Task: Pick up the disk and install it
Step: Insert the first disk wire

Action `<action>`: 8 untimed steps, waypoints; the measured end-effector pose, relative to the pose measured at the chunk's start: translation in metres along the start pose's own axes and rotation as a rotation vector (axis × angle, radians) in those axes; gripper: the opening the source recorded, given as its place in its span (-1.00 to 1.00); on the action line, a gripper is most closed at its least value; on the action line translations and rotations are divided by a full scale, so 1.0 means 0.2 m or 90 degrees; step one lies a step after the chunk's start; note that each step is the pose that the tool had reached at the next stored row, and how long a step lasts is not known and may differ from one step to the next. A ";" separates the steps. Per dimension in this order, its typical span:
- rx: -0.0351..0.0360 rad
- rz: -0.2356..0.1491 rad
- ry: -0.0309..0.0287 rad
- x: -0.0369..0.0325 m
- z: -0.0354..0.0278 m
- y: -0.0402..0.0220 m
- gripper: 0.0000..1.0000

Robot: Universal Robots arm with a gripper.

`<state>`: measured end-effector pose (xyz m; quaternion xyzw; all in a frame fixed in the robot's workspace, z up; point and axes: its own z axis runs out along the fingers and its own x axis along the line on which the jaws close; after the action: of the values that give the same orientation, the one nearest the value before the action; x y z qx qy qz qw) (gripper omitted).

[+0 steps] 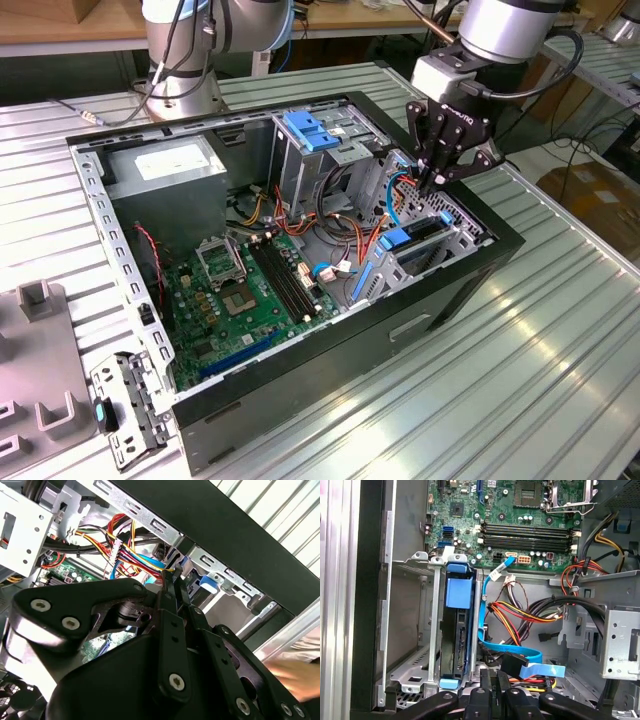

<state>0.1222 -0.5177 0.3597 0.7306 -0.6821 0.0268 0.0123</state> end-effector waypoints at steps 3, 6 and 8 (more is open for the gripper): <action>0.0000 0.000 0.0000 0.000 0.000 0.000 -0.66; 0.0000 0.000 0.0000 0.000 0.000 0.000 -0.66; 0.0000 0.000 0.0000 0.000 0.000 0.000 -0.66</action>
<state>0.1223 -0.5177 0.3598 0.7305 -0.6822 0.0268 0.0123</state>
